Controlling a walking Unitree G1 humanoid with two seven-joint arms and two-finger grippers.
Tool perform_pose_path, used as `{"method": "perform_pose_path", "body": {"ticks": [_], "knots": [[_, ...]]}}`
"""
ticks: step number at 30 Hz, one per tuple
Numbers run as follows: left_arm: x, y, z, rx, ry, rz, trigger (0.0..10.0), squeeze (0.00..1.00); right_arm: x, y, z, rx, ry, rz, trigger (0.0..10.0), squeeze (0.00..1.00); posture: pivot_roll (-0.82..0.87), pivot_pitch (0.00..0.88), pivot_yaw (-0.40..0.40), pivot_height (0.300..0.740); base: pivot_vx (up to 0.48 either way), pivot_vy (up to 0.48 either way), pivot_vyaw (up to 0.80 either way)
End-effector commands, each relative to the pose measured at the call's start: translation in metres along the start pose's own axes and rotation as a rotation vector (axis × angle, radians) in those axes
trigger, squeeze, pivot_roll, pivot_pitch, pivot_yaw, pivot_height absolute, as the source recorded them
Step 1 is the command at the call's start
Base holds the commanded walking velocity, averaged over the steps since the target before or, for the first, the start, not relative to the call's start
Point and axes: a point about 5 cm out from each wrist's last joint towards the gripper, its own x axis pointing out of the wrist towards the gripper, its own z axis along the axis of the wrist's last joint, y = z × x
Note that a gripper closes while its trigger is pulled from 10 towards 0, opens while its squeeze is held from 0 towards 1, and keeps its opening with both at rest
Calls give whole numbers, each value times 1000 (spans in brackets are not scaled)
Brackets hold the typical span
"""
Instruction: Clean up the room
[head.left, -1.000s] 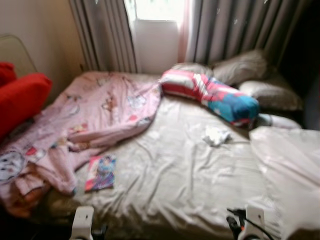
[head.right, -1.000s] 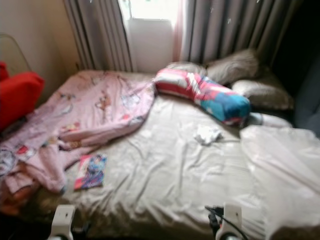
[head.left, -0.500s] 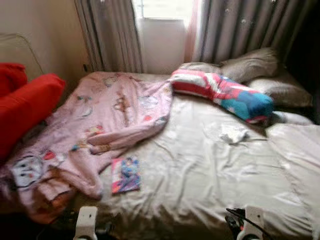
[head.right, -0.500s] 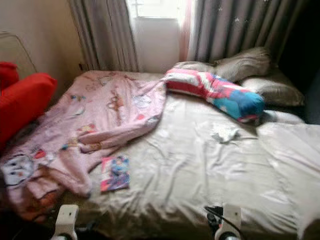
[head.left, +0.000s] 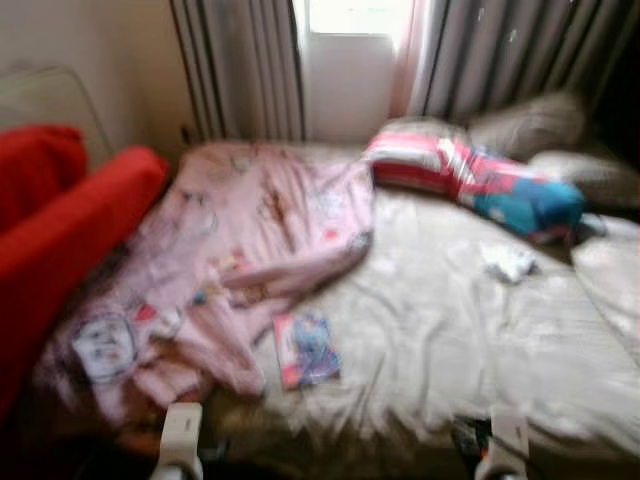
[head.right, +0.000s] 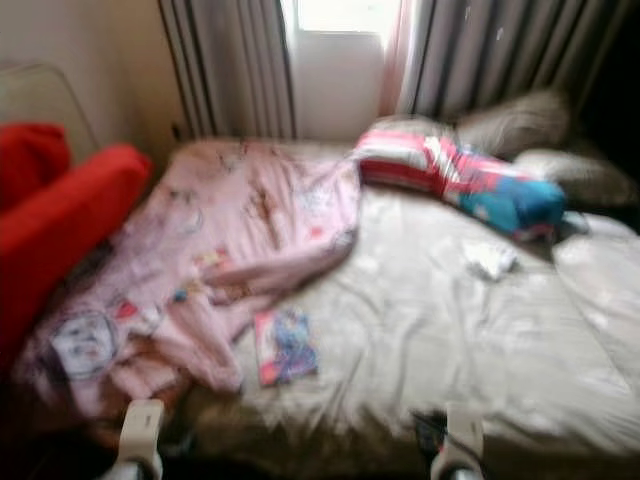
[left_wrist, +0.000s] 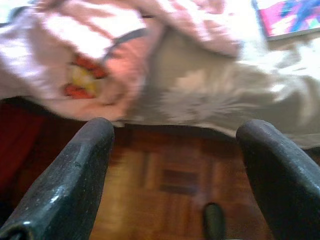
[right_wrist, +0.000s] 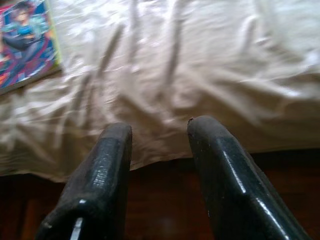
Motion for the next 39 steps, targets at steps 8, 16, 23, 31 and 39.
{"method": "perform_pose_path", "body": {"ticks": [8,16,23,31,39], "knots": [[3,-7,10,-7,-39,-21,10000,0,-3,-8,-4,-12,17,-13,10000,0,7,81,19,740,0,0,0],[4,-13,18,-9,-101,-37,10000,0,-3,-7,-3,-21,7,5,10000,0,7,81,20,740,0,0,509],[6,-17,26,-13,-138,-53,10000,0,-3,-6,-3,-10,2,14,10000,0,6,74,22,740,0,0,800],[7,-22,36,-11,-181,-72,10000,0,-3,-6,-4,4,1,16,10000,0,2,66,24,740,0,0,580],[8,-26,41,1,-200,-94,10000,0,-4,-6,-5,27,-11,7,10000,0,1,59,27,740,0,0,0]]}}
